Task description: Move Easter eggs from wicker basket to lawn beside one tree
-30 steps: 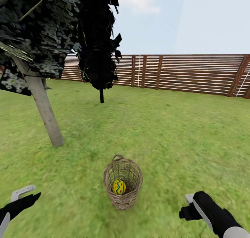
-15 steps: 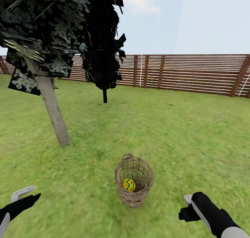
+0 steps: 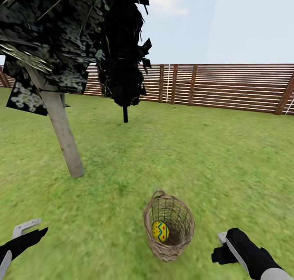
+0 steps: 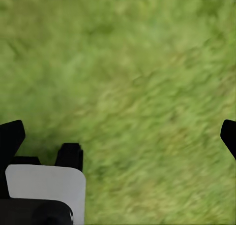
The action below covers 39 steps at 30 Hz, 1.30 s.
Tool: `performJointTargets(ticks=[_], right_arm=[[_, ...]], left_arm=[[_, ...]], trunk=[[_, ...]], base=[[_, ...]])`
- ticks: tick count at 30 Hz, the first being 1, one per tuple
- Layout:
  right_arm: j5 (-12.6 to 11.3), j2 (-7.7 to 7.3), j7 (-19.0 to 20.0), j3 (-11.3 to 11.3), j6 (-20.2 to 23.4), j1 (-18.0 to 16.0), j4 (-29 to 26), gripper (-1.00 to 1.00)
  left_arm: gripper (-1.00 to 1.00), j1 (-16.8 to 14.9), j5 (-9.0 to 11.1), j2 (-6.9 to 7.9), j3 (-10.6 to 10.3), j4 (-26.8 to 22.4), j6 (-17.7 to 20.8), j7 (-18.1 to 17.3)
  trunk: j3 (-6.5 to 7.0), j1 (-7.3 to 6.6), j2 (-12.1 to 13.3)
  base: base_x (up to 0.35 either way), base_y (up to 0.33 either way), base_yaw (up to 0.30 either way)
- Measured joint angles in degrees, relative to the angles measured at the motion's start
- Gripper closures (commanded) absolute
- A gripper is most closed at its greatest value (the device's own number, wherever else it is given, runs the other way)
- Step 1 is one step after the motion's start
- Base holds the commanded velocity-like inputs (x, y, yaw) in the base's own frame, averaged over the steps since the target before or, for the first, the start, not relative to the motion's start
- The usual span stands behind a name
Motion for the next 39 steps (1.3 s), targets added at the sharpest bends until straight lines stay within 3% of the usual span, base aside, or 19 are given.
performJointTargets(ticks=[9, 13, 19, 39], right_arm=[[0.0, -0.04, 0.0, 0.0, 0.0, 0.0, 0.0, -1.0], [0.0, 0.0, 0.0, 0.0, 0.0, 0.0, 0.0, -1.0], [0.0, 0.0, 0.0, 0.0, 0.0, 0.0, 0.0, -1.0], [-0.1, -0.17, 0.1, -0.2, 0.1, 0.0, 0.0, -1.0]], left_arm=[[-1.0, 0.0, 0.0, 0.34, 0.1, -0.1, 0.1, -0.1], [-1.0, 0.0, 0.0, 1.46, 2.2, -0.1, 0.7, -0.6], [-1.0, 0.0, 0.0, 1.82, 3.0, -0.1, 0.9, -2.4], [-1.0, 0.0, -0.1, 1.69, 2.9, -0.1, 0.8, -2.8]], trunk=[[0.0, 0.0, 0.0], [0.0, 0.0, 0.0], [0.0, 0.0, 0.0], [0.0, 0.01, 0.0]], base=[[0.333, 0.066, 0.0], [0.336, 0.099, 0.0], [0.319, 0.151, 0.0], [0.139, 0.316, 0.0]])
